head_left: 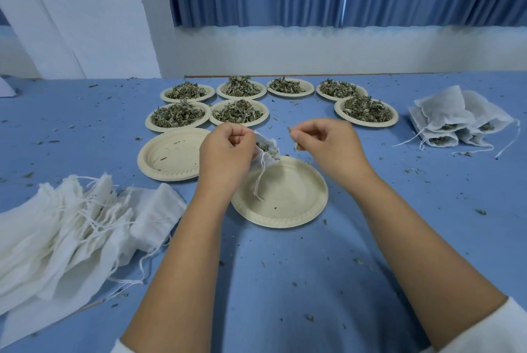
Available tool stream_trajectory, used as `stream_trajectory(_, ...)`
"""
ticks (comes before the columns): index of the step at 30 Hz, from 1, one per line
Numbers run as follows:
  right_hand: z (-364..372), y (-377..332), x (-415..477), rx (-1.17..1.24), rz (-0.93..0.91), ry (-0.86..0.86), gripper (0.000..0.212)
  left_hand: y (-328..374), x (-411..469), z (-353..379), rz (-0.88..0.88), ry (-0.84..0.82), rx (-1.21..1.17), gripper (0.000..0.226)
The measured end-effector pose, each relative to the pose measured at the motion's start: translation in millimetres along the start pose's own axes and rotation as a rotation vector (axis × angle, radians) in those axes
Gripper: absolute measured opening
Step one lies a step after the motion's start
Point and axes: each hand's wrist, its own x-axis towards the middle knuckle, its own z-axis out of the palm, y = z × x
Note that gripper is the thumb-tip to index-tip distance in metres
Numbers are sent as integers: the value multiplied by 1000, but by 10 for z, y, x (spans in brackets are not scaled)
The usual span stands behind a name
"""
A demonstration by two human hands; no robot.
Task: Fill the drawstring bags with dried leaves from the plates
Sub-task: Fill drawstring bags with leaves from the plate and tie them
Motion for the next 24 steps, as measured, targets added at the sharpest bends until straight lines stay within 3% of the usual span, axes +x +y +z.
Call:
stream_trajectory(3,128,-72,-71,229,-83,84,15,14,-15,15,-7,-15,9,12)
stream_trajectory(6,285,-71,-120,282,-119,104,12,39,-26,20,0,-24,2,14)
stream_trajectory(12,430,51,-144,-14,-248,73,8,69,-36,22,-13,-47,-50,18)
stream_trajectory(19,394,110,-85,-289,-273,74,10,73,-62,22,23,-126,-44,16)
stream_trajectory(24,390,130,-73,-459,-299,-58,10,79,-87,52,49,-237,-1,15)
